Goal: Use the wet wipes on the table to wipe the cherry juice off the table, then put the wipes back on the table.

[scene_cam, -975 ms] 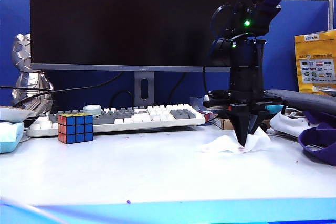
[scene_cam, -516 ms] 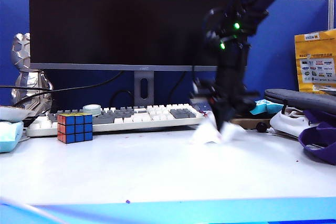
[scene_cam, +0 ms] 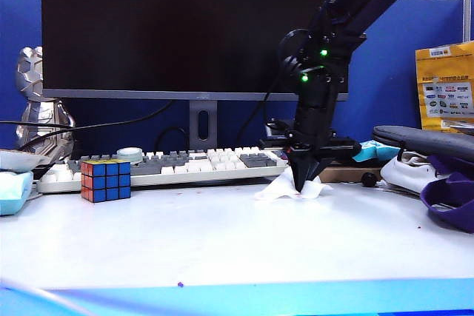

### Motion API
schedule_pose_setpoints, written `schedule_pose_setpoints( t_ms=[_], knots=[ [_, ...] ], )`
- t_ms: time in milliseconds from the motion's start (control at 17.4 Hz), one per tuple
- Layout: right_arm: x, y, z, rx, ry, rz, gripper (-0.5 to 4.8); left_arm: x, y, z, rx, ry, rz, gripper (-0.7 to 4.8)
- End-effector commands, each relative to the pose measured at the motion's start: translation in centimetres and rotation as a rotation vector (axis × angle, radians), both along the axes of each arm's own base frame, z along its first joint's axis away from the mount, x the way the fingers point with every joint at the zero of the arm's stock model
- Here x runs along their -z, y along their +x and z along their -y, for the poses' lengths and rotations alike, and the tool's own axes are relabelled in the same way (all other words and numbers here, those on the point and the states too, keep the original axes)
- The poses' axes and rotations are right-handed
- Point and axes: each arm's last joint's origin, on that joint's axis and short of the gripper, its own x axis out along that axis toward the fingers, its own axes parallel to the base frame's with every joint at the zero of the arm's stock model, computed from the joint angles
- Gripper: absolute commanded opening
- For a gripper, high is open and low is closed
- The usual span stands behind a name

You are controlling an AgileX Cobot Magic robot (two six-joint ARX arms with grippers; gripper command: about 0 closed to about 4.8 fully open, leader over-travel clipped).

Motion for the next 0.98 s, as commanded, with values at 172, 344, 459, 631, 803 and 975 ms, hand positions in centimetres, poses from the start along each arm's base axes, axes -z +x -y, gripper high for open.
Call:
schedule_pose_setpoints(
  t_ms=[172,344,459,631,803,975],
  knots=[
    [0.5,0.1,0.3,0.053,-0.067,-0.015,-0.05,0.1,0.0,0.0,0.004,-0.004,-0.007,-0.02],
    [0.1,-0.1,-0.8,-0.076,0.225,-0.1,-0.05,0.1,0.0,0.0,0.004,-0.005,-0.007,-0.02],
    [0.1,-0.5,-1.6,-0.141,0.291,-0.128,-0.05,0.1,0.0,0.0,0.004,-0.004,-0.007,-0.02],
    [0.3,-0.4,-1.1,-0.042,0.087,-0.076,-0.05,0.1,0.0,0.0,0.004,-0.004,-0.007,-0.02],
    [0.2,0.2,0.4,0.08,-0.113,0.009,-0.05,0.1,0.0,0.0,0.004,-0.005,-0.007,-0.02],
    [0.0,0.7,0.0,0.016,0.055,0.022,-0.05,0.1,0.0,0.0,0.004,-0.004,-0.007,-0.02]
  ],
)
